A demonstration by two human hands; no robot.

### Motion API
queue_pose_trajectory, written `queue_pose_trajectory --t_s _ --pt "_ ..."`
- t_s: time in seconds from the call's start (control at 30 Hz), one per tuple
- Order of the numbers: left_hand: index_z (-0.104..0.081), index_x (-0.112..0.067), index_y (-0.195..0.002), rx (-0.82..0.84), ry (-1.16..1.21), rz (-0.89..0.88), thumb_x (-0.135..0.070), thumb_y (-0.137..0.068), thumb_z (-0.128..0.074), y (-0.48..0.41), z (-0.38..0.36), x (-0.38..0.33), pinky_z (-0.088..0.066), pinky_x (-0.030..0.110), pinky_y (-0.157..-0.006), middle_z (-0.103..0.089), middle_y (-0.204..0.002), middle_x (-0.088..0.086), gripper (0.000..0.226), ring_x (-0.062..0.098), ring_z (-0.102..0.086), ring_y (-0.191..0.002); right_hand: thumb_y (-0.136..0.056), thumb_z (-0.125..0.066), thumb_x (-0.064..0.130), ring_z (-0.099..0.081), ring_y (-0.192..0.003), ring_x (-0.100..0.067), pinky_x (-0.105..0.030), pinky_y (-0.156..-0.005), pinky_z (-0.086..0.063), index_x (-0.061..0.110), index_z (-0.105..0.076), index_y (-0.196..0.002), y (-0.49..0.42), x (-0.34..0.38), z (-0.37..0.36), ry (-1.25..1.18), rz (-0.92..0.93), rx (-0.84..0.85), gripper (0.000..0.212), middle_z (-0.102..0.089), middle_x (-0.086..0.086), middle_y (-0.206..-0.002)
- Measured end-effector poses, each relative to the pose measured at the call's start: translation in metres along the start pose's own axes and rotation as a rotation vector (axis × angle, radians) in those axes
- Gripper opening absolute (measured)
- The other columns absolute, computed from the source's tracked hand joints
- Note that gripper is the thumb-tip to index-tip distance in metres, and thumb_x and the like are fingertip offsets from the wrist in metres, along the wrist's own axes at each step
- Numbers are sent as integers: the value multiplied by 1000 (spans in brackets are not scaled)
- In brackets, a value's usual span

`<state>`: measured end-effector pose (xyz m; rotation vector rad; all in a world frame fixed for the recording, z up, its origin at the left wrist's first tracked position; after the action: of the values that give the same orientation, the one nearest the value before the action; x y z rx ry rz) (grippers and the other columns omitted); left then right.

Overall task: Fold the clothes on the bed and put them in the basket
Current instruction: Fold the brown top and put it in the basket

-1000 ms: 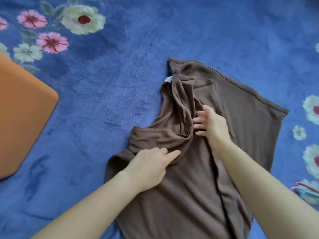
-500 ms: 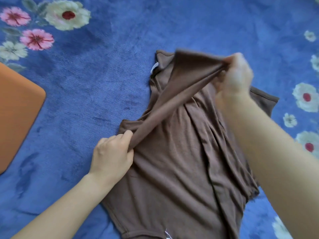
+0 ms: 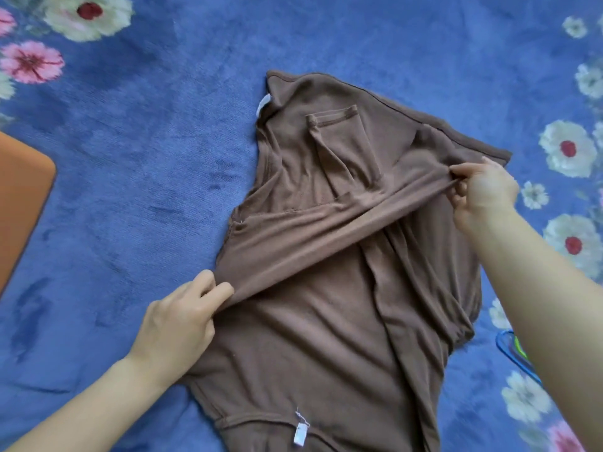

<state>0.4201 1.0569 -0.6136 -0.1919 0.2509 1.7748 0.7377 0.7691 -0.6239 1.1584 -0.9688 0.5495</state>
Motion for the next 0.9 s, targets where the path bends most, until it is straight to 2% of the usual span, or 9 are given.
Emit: queue_pose_trajectory --t_s 0.13,0.27,0.33,0.4,0.5,0.6,0.7,0.8,0.9 --pt "-52 -22 -86 -24 12 61 -1 -63 -39 21 7 4 -27 23 -35 -41 -75 -1 34 23 -50 -55 -76 -51 -15 -48 -43 -5 -23 -52 -49 20 -47 -100 -8 2 29 40 -4 -20 43 -45 -1 -69" --pt "-58 -29 -92 224 25 152 -1 -60 -67 48 -23 10 -32 22 -39 -45 -82 -8 44 21 -59 -63 -79 -60 -5 -62 -87 -19 -25 -53 -52 10 -58 -100 -16 -42 64 381 -195 -76 25 -61 -11 -108" --pt "-60 -35 -94 280 116 271 -25 -65 -61 53 -27 16 -42 27 -49 -48 -86 -12 31 16 -58 -73 -80 -67 7 -61 -86 -17 -28 -56 -53 11 -55 -121 -16 -42 69 448 -90 -101 42 -58 -8 -114" --pt "-64 -36 -88 211 318 402 -41 -70 -46 47 -23 22 -43 32 -64 -50 -87 -12 25 12 -52 -82 -81 -67 16 -61 -95 -22 -36 -81 -54 13 -52 -124 -2 -28 72 618 101 -147 46 -57 -6 -113" --pt "-61 -19 -93 -34 400 597 -29 -83 -63 38 -14 34 -40 39 -83 -53 -98 0 13 23 -47 -98 -82 -62 14 -53 -110 -31 -35 -96 -37 5 -54 -117 45 -25 88 850 352 -131 37 -56 -16 -121" --pt "-52 -14 -103 -23 547 846 -31 -86 -69 45 -28 45 -39 40 -91 -55 -103 6 30 29 -51 -104 -82 -60 15 -50 -109 -35 -37 -96 -33 -1 -55 -112 95 -50 134 837 404 -168 35 -54 -24 -117" --pt "-58 -13 -98 96 493 856 -41 -85 -68 55 -33 42 -40 38 -82 -62 -93 3 33 28 -57 -98 -88 -64 25 -53 -105 -36 -42 -94 -36 -2 -56 -106 139 -111 208 765 136 -255 34 -57 -26 -108" --pt "-65 -11 -85 196 528 872 -44 -84 -69 69 -37 40 -42 36 -73 -68 -86 4 34 29 -61 -90 -76 -61 63 -59 -84 -32 -49 -82 -45 6 -62 -79 182 -182 255 609 -258 -226 57 -64 -22 -87" --pt "-71 -13 -90 245 780 957 -40 -88 -67 86 -48 39 -52 40 -84 -72 -91 3 27 24 -66 -91 -77 -72 51 -61 -77 -24 -45 -75 -53 6 -70 -76 206 -210 242 395 -466 -38 45 -67 -7 -82"
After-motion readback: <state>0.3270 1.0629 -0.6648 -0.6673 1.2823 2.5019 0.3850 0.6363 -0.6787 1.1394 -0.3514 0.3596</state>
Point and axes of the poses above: each hand's wrist, its own y-axis away from the middle knuckle, its own z-axis out of the back of the hand, x = y × z, the point moved 8 cm from there along -y, towards the middle knuckle
